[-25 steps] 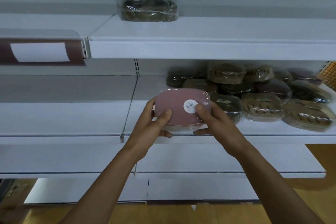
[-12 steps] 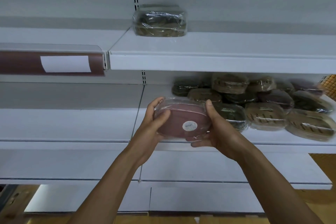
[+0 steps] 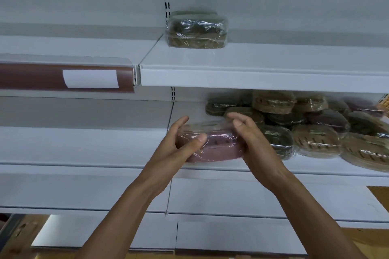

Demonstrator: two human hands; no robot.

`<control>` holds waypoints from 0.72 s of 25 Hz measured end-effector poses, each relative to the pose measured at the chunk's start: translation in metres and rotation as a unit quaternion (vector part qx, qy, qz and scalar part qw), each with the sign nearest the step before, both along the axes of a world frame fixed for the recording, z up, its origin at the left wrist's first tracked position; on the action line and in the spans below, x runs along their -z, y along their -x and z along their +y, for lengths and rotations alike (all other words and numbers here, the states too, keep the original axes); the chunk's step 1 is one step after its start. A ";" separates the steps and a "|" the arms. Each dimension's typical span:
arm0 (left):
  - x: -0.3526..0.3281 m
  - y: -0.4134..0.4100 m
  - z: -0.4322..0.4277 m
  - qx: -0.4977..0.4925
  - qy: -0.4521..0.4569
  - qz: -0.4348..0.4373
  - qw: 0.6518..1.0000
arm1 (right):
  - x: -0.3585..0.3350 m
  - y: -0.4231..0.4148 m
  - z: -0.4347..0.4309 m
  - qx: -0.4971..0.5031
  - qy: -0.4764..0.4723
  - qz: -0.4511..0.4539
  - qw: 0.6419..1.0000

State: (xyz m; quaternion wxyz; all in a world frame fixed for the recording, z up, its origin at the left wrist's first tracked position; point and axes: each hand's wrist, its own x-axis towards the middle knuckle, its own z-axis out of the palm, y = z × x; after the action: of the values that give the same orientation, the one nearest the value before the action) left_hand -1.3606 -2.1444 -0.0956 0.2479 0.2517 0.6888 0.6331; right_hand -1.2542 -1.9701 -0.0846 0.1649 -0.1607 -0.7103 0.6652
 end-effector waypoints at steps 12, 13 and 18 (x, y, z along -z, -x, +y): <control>-0.029 -0.024 -0.032 -0.007 -0.069 0.108 0.992 | -0.041 -0.034 -0.021 -0.069 -0.164 -0.024 0.984; -0.036 -0.026 -0.036 -0.015 -0.064 0.125 0.990 | -0.047 -0.038 -0.024 -0.082 -0.170 -0.013 0.982; -0.074 -0.036 -0.052 -0.048 -0.030 0.226 0.972 | -0.080 -0.048 -0.035 -0.052 -0.222 0.013 0.974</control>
State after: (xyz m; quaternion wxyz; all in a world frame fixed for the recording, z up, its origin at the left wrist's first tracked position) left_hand -1.3243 -2.1961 -0.0219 0.0468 0.3622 0.7190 0.5913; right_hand -1.2058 -2.0054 -0.0045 0.1706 -0.0741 -0.8453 0.5009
